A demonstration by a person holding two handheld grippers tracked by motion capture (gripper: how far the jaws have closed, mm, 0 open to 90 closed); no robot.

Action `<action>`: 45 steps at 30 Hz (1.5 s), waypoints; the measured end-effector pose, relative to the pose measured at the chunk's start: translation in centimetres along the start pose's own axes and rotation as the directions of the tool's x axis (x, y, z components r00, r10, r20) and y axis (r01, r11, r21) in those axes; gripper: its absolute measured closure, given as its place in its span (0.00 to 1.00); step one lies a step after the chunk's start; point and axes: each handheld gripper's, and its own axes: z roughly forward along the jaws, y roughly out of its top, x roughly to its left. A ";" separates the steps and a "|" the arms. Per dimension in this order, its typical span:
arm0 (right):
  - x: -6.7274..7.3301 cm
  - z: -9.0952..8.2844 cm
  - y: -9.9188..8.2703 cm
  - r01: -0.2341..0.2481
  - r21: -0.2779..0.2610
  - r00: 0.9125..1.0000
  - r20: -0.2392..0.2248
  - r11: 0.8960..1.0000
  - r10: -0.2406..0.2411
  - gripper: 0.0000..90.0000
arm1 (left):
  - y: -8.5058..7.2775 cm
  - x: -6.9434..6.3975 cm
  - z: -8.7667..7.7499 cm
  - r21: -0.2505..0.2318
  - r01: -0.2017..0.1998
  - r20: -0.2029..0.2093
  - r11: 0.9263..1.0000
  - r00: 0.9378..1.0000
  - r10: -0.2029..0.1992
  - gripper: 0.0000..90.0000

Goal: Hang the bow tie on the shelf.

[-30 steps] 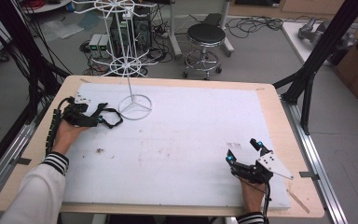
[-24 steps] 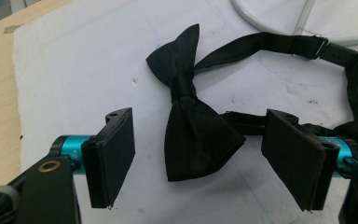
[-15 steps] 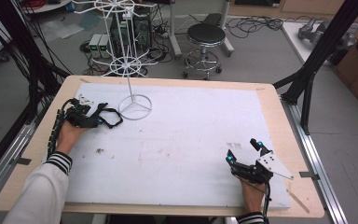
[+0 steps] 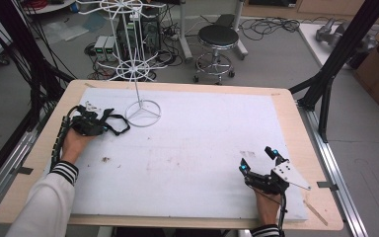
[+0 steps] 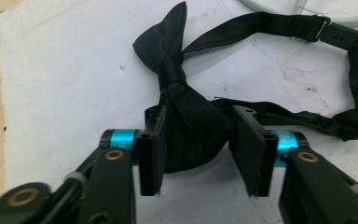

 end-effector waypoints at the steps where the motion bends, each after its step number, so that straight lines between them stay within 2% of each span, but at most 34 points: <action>1: 0.0 0.0 0.0 -0.001 0.000 1.000 -0.001 1.000 0.001 0.03 | 0.0 0.0 0.0 -0.001 0.001 0.002 1.000 1.000 -0.001 0.67; 3: 0.0 0.0 0.0 0.003 -0.003 1.000 -0.001 1.000 -0.003 0.03 | 0.0 0.0 -0.1 -0.004 0.006 -0.002 1.000 1.000 -0.006 0.73; 5: 0.0 0.0 0.0 0.001 0.000 1.000 -0.001 1.000 -0.001 0.03 | 0.0 0.0 -0.2 -0.004 0.012 0.012 1.000 1.000 -0.012 0.81; 11: 0.0 0.0 0.0 0.005 -0.006 1.000 -0.001 1.000 -0.005 0.03 | 0.1 0.0 -0.4 0.007 0.025 -0.002 1.000 1.000 -0.025 0.95; 18: -0.1 0.0 0.0 0.010 -0.010 1.000 -0.001 1.000 -0.010 0.03 | 0.0 0.1 -0.6 -0.002 0.053 -0.005 0.999 0.999 -0.053 0.97; 24: -0.1 0.0 0.0 0.010 -0.010 1.000 -0.001 1.000 -0.010 0.03 | 0.0 0.2 -1.0 -0.023 0.081 0.011 0.996 0.997 -0.080 0.97; 27: -0.1 0.0 0.0 0.009 -0.009 1.000 0.001 1.000 -0.009 0.03 | 0.1 0.2 -1.4 -0.035 0.072 0.013 0.997 0.997 -0.072 0.97; 35: -0.1 0.0 0.0 0.010 -0.009 1.000 0.001 1.000 -0.010 0.03 | 0.3 0.2 -2.6 -0.085 0.082 0.033 0.993 0.996 -0.080 0.97; 39: -0.1 0.0 0.0 0.009 -0.010 1.000 0.000 1.000 -0.009 0.03 | 0.3 0.3 -3.0 -0.095 0.081 0.034 0.992 0.996 -0.078 0.97; 45: -0.1 0.0 0.0 0.010 -0.010 1.000 0.000 1.000 -0.010 0.03 | 0.3 0.5 -4.2 -0.142 0.092 0.026 0.986 0.996 -0.089 0.97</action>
